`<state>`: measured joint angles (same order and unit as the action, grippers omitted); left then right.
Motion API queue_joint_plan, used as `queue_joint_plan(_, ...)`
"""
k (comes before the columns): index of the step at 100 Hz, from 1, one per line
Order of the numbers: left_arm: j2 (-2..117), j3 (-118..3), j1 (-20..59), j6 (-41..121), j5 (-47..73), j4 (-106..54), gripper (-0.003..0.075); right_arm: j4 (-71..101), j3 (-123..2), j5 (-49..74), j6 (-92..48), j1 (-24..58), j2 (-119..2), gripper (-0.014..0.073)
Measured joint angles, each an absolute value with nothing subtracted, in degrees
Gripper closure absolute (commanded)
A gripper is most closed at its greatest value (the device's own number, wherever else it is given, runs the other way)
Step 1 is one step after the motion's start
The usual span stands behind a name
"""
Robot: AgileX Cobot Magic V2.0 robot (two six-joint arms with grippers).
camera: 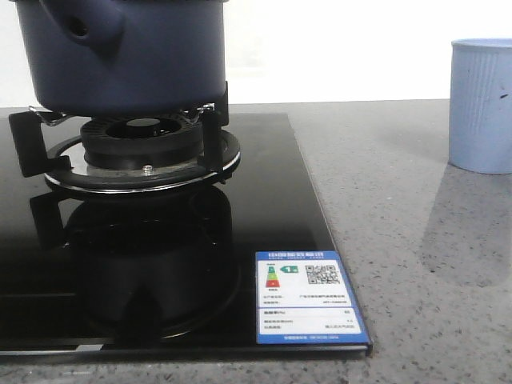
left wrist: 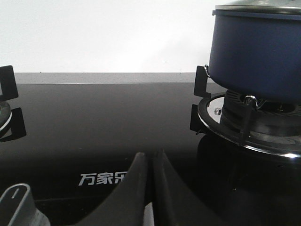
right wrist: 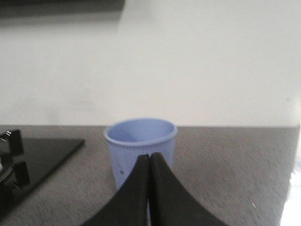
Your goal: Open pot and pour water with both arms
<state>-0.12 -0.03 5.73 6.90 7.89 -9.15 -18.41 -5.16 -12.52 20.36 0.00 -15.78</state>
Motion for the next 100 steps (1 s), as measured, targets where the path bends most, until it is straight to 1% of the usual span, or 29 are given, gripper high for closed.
queue_joint_plan(6, -0.12, -0.03, 5.73, 6.9, 7.89, -9.15, 0.0736, -13.1, -5.16, -7.56, 14.76, 0.74, -15.78, 0.0655)
queue_joint_plan(14, -0.12, -0.03, 5.73, 6.9, 7.89, -9.15, 0.0736, -10.09, -5.16, -1.9, 9.86, 1.11, -15.19, 0.0655)
queue_joint_plan(35, -0.12, -0.03, 5.73, 6.9, 7.89, -9.15, 0.0736, -7.21, -4.66, 7.65, 4.22, 1.22, -7.0, 0.0655)
queue_joint_plan(57, -0.12, -0.03, 5.73, 6.9, 7.89, -9.15, 0.0736, -5.85, 0.52, 9.54, 3.06, 1.22, -0.06, 0.0655)
queue_joint_plan(100, -0.12, -0.03, 5.73, 6.9, 7.98, -9.15, 0.0736, -5.32, 0.52, 9.68, 2.84, 1.22, 0.39, 0.0655)
